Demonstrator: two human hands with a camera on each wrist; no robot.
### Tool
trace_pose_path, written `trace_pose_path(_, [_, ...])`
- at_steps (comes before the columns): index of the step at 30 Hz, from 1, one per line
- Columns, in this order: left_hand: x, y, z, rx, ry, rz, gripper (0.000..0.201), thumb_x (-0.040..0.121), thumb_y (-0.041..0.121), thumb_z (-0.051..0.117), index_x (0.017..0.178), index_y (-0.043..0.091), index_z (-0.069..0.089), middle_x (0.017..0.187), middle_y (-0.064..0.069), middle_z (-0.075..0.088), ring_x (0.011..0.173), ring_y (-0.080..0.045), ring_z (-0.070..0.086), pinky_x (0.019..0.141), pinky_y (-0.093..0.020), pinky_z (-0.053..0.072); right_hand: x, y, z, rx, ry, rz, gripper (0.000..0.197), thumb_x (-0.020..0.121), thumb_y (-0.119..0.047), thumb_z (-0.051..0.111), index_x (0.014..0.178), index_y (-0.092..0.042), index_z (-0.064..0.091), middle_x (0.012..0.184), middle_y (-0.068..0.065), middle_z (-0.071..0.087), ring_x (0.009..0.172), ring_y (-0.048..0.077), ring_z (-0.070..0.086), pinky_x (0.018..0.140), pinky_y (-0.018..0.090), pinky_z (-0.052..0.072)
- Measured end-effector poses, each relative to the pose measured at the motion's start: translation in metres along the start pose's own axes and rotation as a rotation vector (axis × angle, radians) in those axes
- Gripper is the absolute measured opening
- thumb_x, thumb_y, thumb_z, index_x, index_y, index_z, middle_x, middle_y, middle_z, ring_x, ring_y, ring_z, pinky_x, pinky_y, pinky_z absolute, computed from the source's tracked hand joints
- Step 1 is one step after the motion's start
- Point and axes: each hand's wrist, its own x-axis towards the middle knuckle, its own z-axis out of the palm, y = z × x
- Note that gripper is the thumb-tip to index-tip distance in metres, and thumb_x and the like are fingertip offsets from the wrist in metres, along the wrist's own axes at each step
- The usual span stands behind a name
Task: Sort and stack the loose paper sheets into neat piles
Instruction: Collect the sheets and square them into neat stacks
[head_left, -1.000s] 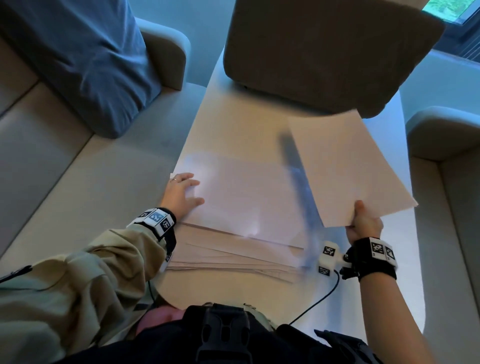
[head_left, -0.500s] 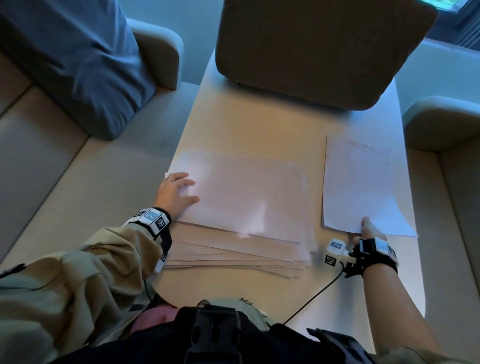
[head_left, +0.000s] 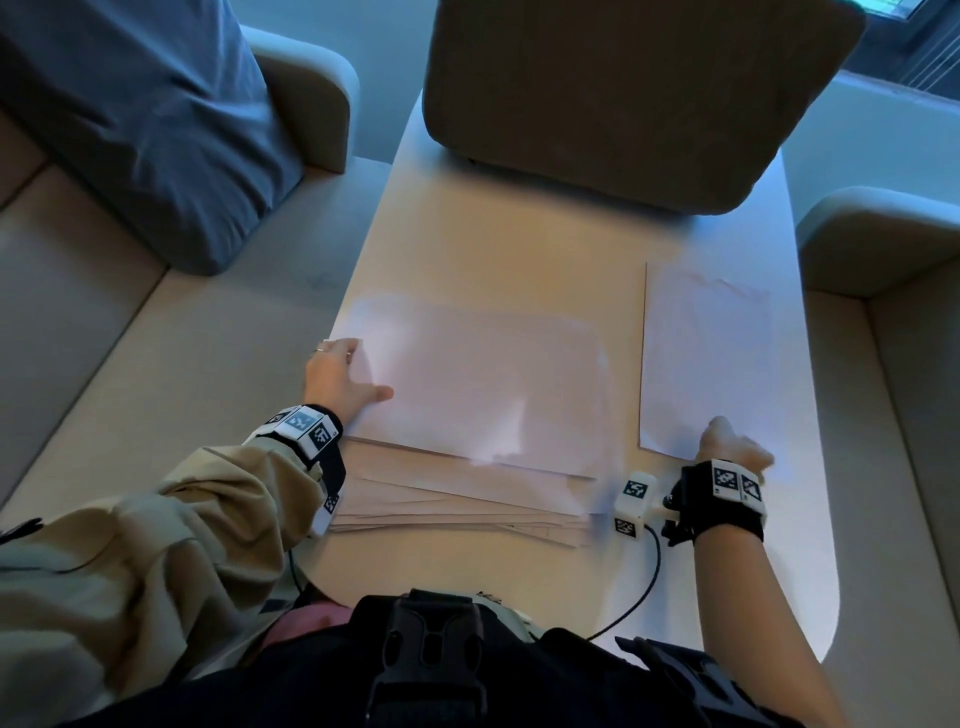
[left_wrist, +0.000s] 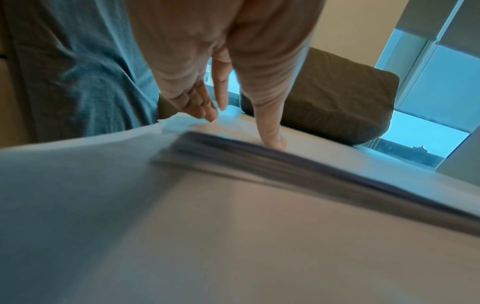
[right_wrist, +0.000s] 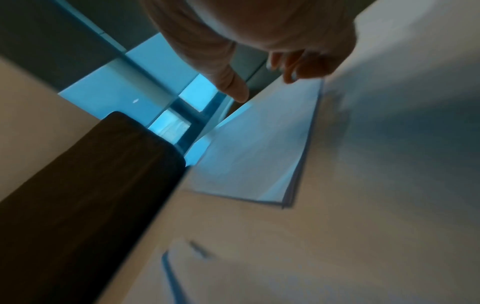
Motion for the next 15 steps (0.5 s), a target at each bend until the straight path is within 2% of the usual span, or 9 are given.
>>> trace_pose_path(2, [0.003, 0.001, 0.0, 0.012, -0.009, -0.02, 0.081, 0.059, 0.031, 0.088, 0.126, 0.005, 0.05, 0.12, -0.014, 0.054, 0.114, -0.028, 0.048, 0.099, -0.035, 0.036, -0.018, -0.005, 0.007, 0.037, -0.123, -0.186, 0.036, 0.081, -0.019, 0.061, 0.114, -0.002, 0.06, 0.111, 0.017, 0.065, 0.085, 0.025, 0.06, 0.078, 0.034, 0.049])
trace_pose_path(4, [0.004, 0.002, -0.001, 0.009, -0.018, -0.053, 0.083, 0.057, 0.033, 0.089, 0.124, 0.003, 0.05, 0.117, -0.013, 0.056, 0.112, -0.027, 0.05, 0.098, -0.036, 0.039, -0.038, -0.006, 0.02, -0.057, -0.327, -0.295, 0.025, 0.082, -0.013, 0.062, 0.104, -0.002, 0.067, 0.094, 0.016, 0.069, 0.074, 0.02, 0.061, 0.069, 0.032, 0.05])
trace_pose_path(5, [0.005, 0.003, -0.002, 0.006, -0.022, -0.07, 0.083, 0.056, 0.034, 0.09, 0.123, 0.003, 0.051, 0.115, -0.012, 0.057, 0.11, -0.027, 0.051, 0.098, -0.036, 0.04, -0.044, -0.003, 0.026, -0.124, -0.426, -0.323, 0.023, 0.083, -0.011, 0.063, 0.104, -0.002, 0.068, 0.088, 0.012, 0.069, 0.073, 0.019, 0.061, 0.069, 0.031, 0.051])
trace_pose_path(7, [0.006, 0.003, -0.005, -0.01, -0.025, -0.092, 0.078, 0.055, 0.033, 0.09, 0.117, 0.002, 0.055, 0.108, -0.011, 0.059, 0.107, -0.028, 0.054, 0.097, -0.038, 0.044, -0.057, 0.001, 0.038, -0.311, -0.546, -0.376, 0.028, 0.081, -0.015, 0.07, 0.107, -0.005, 0.07, 0.095, 0.007, 0.069, 0.087, 0.021, 0.063, 0.082, 0.033, 0.054])
trace_pose_path(9, [0.006, 0.003, -0.009, -0.043, -0.03, -0.105, 0.072, 0.054, 0.03, 0.091, 0.111, 0.002, 0.057, 0.102, -0.009, 0.06, 0.103, -0.028, 0.057, 0.095, -0.038, 0.046, -0.068, 0.002, 0.045, -0.483, -0.542, -0.466, 0.036, 0.077, -0.021, 0.074, 0.111, -0.009, 0.068, 0.111, 0.006, 0.067, 0.106, 0.023, 0.06, 0.099, 0.034, 0.047])
trace_pose_path(11, [0.007, 0.002, -0.012, -0.083, -0.043, -0.122, 0.072, 0.054, 0.028, 0.091, 0.113, 0.004, 0.058, 0.104, -0.01, 0.063, 0.102, -0.026, 0.059, 0.095, -0.037, 0.047, -0.074, 0.004, 0.051, -0.575, -0.487, -0.532, 0.041, 0.078, -0.025, 0.072, 0.115, -0.009, 0.065, 0.122, 0.009, 0.061, 0.115, 0.026, 0.055, 0.102, 0.032, 0.042])
trace_pose_path(15, [0.009, 0.001, -0.015, -0.066, -0.088, -0.148, 0.068, 0.058, 0.029, 0.09, 0.113, 0.006, 0.057, 0.102, -0.006, 0.06, 0.101, -0.024, 0.057, 0.094, -0.035, 0.046, -0.094, 0.002, 0.052, -0.772, -0.376, -0.581, 0.048, 0.077, -0.033, 0.07, 0.119, -0.012, 0.06, 0.132, 0.009, 0.042, 0.127, 0.029, 0.034, 0.102, 0.044, 0.036])
